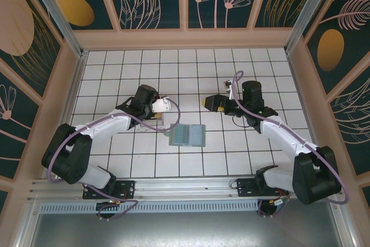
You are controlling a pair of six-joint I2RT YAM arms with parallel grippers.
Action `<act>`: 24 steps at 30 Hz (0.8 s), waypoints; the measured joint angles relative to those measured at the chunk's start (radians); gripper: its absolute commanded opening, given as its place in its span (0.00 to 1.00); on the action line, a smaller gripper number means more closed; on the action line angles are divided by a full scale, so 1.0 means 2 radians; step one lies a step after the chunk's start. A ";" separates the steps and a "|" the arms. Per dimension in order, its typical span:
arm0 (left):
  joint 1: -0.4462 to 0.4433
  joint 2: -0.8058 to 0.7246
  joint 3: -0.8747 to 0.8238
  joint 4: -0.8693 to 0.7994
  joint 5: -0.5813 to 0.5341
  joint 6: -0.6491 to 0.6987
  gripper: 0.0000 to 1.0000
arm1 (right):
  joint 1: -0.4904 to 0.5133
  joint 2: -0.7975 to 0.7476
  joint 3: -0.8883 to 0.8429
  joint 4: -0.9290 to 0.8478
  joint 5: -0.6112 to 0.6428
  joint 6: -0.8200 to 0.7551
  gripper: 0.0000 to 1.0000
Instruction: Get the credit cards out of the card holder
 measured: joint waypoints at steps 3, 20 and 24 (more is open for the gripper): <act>0.004 0.002 0.000 0.013 -0.008 -0.002 0.31 | 0.000 0.003 0.000 0.001 0.000 0.000 0.99; 0.018 0.009 0.043 0.032 -0.020 -0.071 0.78 | 0.000 0.012 0.000 0.012 -0.004 0.001 0.99; 0.018 -0.007 0.060 0.022 -0.014 -0.091 0.93 | 0.001 0.012 0.000 0.012 -0.004 0.002 0.99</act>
